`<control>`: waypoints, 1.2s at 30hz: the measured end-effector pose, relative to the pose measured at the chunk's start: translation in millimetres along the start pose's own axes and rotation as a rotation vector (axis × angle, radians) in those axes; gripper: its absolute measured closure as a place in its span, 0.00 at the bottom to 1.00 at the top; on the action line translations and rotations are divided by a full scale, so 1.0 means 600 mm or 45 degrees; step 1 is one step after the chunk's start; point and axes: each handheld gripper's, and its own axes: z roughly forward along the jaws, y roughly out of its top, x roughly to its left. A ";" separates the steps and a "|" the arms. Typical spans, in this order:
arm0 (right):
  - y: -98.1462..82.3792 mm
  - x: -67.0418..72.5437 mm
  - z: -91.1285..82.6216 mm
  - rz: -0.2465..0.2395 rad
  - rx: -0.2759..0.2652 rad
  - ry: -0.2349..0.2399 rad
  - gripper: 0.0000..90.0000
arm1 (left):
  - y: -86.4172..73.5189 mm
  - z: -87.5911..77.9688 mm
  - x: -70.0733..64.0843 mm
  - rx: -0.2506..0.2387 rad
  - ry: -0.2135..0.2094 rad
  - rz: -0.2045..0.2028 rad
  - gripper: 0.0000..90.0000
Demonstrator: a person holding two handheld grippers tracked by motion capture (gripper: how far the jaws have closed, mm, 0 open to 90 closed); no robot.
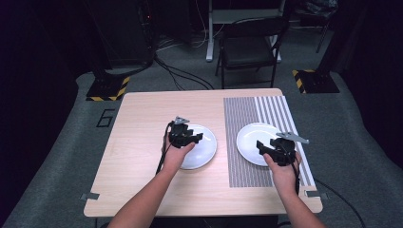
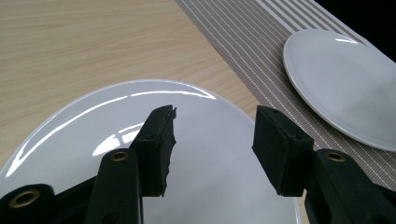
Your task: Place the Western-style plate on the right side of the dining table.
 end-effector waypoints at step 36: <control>-0.070 0.074 0.033 -0.295 0.091 0.187 0.42 | -0.131 -0.115 0.124 0.007 0.160 -0.043 0.52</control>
